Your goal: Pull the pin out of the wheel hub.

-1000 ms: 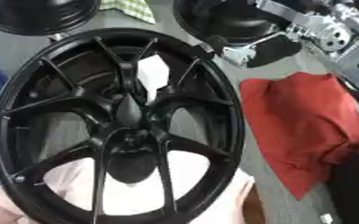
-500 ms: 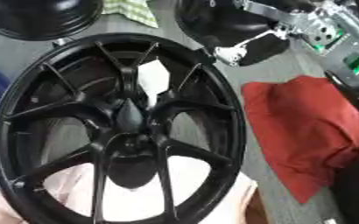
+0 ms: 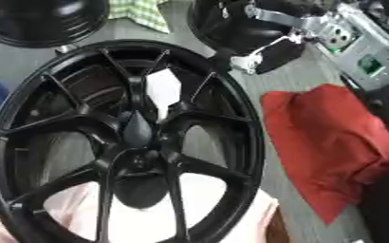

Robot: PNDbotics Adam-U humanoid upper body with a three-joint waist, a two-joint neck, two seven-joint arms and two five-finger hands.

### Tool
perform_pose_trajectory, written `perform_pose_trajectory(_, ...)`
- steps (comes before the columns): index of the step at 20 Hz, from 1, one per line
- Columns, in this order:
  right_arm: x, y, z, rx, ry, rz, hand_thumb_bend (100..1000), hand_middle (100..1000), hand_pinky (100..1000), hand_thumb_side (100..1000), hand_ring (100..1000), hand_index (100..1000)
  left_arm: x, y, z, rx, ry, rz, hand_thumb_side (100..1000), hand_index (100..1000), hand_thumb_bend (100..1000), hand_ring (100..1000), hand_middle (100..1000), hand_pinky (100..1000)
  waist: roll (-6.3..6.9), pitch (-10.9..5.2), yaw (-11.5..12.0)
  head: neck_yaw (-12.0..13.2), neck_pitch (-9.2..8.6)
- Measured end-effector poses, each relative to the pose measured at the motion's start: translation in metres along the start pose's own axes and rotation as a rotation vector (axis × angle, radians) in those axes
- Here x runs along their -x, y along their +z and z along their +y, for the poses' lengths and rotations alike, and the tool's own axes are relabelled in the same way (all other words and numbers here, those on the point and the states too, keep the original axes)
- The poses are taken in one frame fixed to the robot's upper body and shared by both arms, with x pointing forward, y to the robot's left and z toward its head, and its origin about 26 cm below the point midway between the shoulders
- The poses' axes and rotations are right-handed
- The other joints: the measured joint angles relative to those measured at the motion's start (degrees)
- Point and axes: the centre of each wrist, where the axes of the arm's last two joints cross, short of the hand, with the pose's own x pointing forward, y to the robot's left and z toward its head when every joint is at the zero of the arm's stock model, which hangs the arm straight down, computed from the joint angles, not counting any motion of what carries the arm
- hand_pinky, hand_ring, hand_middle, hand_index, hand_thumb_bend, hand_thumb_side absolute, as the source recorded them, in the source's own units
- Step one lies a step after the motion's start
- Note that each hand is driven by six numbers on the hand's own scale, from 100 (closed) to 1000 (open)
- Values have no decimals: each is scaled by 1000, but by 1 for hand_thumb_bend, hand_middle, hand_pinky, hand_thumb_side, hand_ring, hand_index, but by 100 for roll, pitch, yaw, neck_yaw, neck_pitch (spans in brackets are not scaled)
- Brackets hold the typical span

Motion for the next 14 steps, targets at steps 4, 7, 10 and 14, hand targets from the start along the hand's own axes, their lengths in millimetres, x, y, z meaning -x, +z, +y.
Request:
perform_pose_trajectory(4,-10,-6,-5,-5,20,-47,266,783,820,485,844,861,2,1,-1,7,0,9,537,734,331,573,522,674,22,1,-3,-34,1)
perform_pose_trajectory(7,-20,-12,-8,0,34,-92,292,789,824,460,845,867,2,1,-1,10,2,9,539,735,333,573,522,675,28,8,16,-67,2)
perform_pose_trajectory(10,-29,-16,-11,1,50,-124,292,786,821,458,843,868,3,2,-2,9,7,11,540,735,334,573,522,675,29,42,38,-86,19)
perform_pose_trajectory(14,-34,-20,-9,-3,48,-143,286,783,817,469,840,866,3,2,-3,11,7,14,541,735,335,573,522,675,27,93,66,-74,119)
